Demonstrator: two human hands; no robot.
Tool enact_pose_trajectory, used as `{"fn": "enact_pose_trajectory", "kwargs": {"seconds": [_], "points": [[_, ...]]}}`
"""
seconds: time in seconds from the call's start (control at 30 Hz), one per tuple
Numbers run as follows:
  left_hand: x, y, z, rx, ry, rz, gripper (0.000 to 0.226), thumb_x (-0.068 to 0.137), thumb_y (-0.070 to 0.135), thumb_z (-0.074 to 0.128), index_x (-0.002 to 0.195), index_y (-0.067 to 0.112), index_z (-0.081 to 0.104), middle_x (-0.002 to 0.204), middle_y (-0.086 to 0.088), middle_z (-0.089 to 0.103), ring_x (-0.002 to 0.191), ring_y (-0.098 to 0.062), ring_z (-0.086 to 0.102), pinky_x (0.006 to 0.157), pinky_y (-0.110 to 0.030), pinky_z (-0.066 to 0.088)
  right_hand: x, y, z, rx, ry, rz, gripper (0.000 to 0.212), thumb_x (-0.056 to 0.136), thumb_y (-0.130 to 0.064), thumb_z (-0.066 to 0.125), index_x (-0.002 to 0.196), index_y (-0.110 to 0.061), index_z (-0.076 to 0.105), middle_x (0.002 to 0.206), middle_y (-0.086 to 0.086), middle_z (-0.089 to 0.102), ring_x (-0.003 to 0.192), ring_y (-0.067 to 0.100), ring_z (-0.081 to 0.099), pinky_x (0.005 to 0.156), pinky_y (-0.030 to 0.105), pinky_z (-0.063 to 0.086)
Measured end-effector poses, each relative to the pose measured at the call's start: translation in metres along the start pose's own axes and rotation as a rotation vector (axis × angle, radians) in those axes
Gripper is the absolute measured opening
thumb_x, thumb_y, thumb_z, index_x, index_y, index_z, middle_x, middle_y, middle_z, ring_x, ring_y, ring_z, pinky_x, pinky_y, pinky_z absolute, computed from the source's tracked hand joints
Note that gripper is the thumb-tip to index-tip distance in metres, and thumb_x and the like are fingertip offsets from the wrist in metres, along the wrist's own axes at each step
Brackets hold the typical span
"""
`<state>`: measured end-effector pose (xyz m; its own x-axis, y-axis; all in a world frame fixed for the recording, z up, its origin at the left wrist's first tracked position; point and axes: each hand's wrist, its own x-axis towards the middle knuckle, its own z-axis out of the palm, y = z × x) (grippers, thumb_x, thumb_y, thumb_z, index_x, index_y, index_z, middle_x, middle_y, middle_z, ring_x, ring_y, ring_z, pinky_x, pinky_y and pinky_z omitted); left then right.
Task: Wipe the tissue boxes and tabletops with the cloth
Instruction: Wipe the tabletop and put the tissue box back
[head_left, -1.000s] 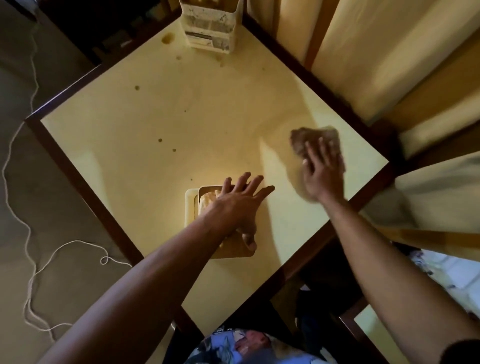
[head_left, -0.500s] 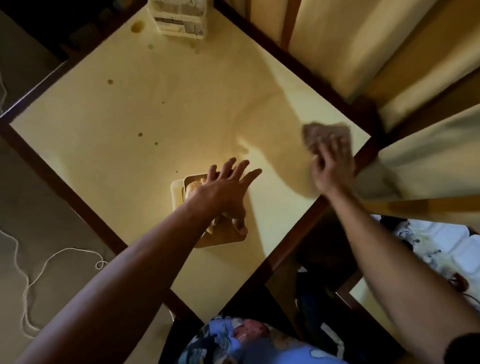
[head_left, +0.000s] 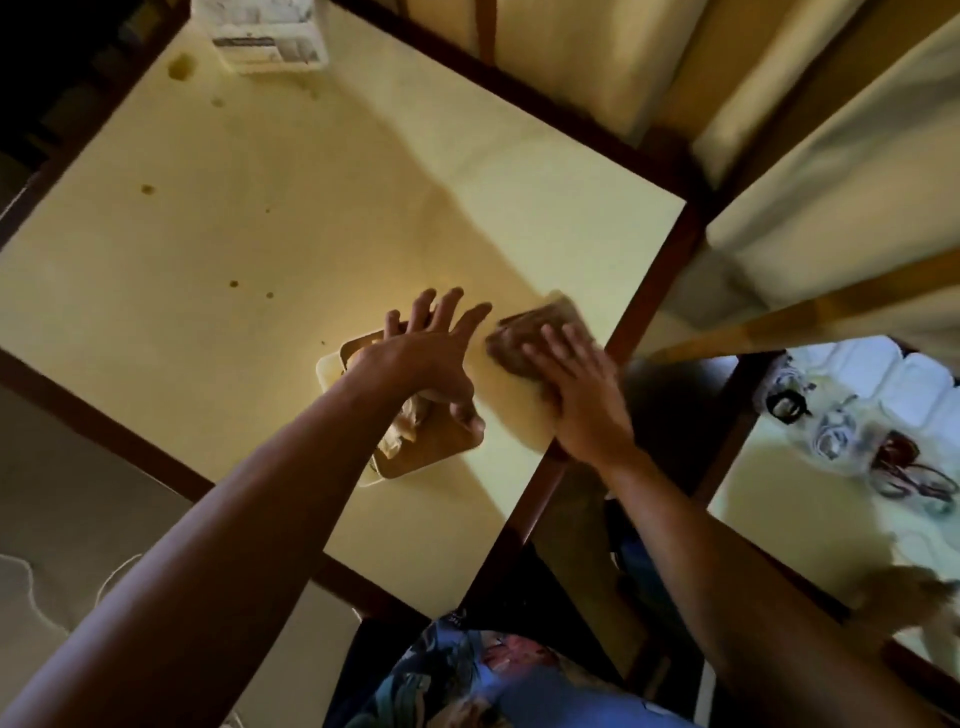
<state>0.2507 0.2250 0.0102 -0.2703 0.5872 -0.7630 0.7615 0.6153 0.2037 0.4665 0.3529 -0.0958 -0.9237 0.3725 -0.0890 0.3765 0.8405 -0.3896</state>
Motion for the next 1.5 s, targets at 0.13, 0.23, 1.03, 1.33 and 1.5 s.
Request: {"fn": "enact_pose_trajectory", "kwargs": {"seconds": [0.13, 0.23, 1.03, 1.33, 1.5], "points": [[-0.004, 0.001, 0.000, -0.010, 0.027, 0.018, 0.151, 0.060, 0.058, 0.094, 0.161, 0.042, -0.018, 0.171, 0.004, -0.025, 0.156, -0.030, -0.025, 0.124, -0.066, 0.000, 0.022, 0.042, -0.024, 0.082, 0.086, 0.464, 0.058, 0.106, -0.030, 0.032, 0.164, -0.026, 0.032, 0.174, 0.011, 0.018, 0.162, 0.034, 0.007, 0.128, 0.057, 0.018], [-0.013, 0.000, 0.002, -0.048, 0.063, 0.053, 0.153, 0.061, 0.059, 0.093, 0.160, 0.041, -0.023, 0.169, 0.000, -0.030, 0.155, -0.029, -0.029, 0.124, -0.063, -0.008, 0.067, 0.023, -0.032, 0.141, 0.001, 0.562, 0.062, 0.104, -0.037, 0.025, 0.165, -0.027, 0.029, 0.176, 0.010, 0.007, 0.162, 0.033, -0.003, 0.130, 0.053, 0.006], [-0.011, -0.117, -0.023, -0.540, 0.212, 0.063, 0.020, 0.091, 0.034, 0.078, 0.111, 0.034, 0.079, 0.088, 0.026, 0.067, 0.083, 0.009, 0.057, 0.084, -0.026, 0.044, 0.262, -0.035, -0.022, -0.020, -0.213, 0.029, 0.057, 0.103, -0.055, 0.049, 0.155, -0.032, 0.049, 0.170, 0.005, 0.031, 0.160, 0.034, 0.016, 0.127, 0.037, 0.012], [-0.006, -0.120, -0.023, -0.559, 0.214, 0.045, 0.016, 0.087, 0.033, 0.081, 0.103, 0.034, 0.082, 0.095, 0.020, 0.070, 0.095, -0.001, 0.062, 0.078, -0.022, 0.044, 0.209, 0.061, -0.048, -0.005, 0.065, 0.561, 0.052, 0.107, -0.038, 0.048, 0.157, -0.026, 0.046, 0.168, 0.014, 0.033, 0.155, 0.041, 0.025, 0.125, 0.051, 0.027], [-0.017, -0.111, -0.015, -0.619, 0.276, 0.012, 0.016, 0.092, 0.027, 0.075, 0.104, 0.035, 0.080, 0.094, 0.017, 0.071, 0.088, -0.002, 0.064, 0.072, -0.017, 0.047, 0.107, -0.002, -0.048, 0.091, 0.111, 0.680, 0.042, 0.103, -0.015, 0.052, 0.143, -0.024, 0.063, 0.145, 0.019, 0.060, 0.131, 0.045, 0.055, 0.106, 0.047, 0.049]]}}
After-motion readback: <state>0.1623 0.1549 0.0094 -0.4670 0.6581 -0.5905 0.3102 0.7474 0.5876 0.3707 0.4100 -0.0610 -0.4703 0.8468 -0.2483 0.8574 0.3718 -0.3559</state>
